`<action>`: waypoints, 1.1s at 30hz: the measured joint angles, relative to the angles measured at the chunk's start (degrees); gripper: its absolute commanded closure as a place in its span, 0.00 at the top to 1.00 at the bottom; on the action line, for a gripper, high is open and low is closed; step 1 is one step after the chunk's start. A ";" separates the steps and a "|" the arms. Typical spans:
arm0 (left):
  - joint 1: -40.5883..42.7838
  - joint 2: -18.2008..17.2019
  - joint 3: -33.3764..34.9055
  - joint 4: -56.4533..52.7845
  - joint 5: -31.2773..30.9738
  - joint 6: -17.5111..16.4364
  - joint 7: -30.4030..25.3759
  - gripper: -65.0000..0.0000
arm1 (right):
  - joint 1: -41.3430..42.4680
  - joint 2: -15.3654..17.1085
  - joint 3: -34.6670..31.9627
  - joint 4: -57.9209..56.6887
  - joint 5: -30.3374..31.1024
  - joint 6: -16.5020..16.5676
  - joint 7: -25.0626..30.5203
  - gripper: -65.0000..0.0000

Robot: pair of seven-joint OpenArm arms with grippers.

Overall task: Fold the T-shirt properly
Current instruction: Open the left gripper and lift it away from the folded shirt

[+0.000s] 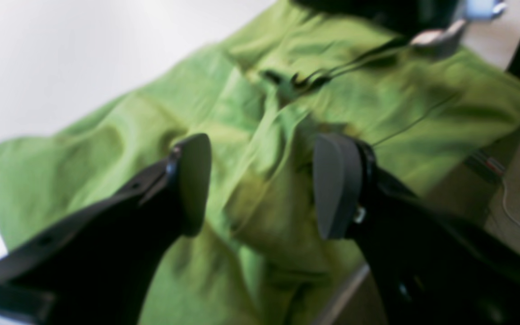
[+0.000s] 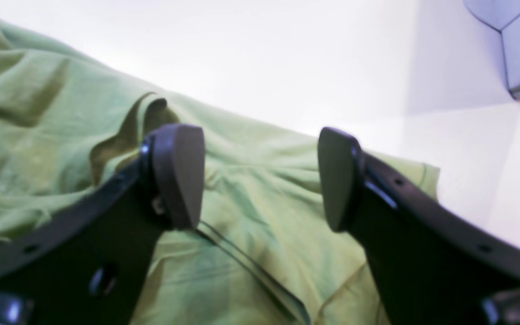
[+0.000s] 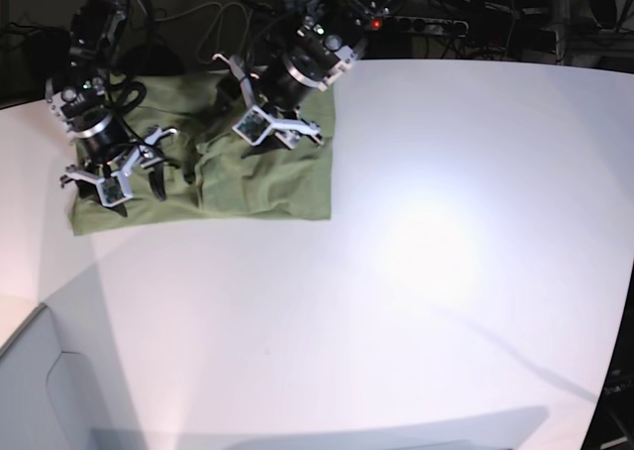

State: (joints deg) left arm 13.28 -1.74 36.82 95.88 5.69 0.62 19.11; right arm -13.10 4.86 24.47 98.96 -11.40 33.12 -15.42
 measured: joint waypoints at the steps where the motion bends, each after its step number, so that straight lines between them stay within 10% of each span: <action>1: 0.00 0.02 -0.35 -0.66 -1.86 0.02 -0.02 0.54 | -0.13 0.00 0.00 0.00 0.00 0.00 -0.04 0.58; 8: -3.72 -0.04 0.68 -6.05 -14.32 0.26 0.07 0.54 | -0.46 0.04 0.11 -0.02 0.00 0.00 -0.04 0.58; 21: -11.39 -0.70 15.82 -6.91 -17.55 -0.46 -0.02 0.54 | -0.46 0.24 0.11 -0.02 -0.15 0.00 -0.02 0.58; 28: -10.73 -5.92 15.15 -1.95 -18.01 -0.04 0.17 0.54 | -0.09 -0.37 5.84 -0.02 -0.17 -0.02 -0.11 0.59; 33: -7.85 -9.55 5.68 4.07 -17.97 0.22 -0.22 0.54 | 0.83 -1.92 8.59 -0.39 -0.13 -0.02 -0.22 0.78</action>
State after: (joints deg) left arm 5.43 -11.29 42.50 99.94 -12.27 0.84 18.90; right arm -12.27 2.94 33.06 98.56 -11.53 33.10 -15.64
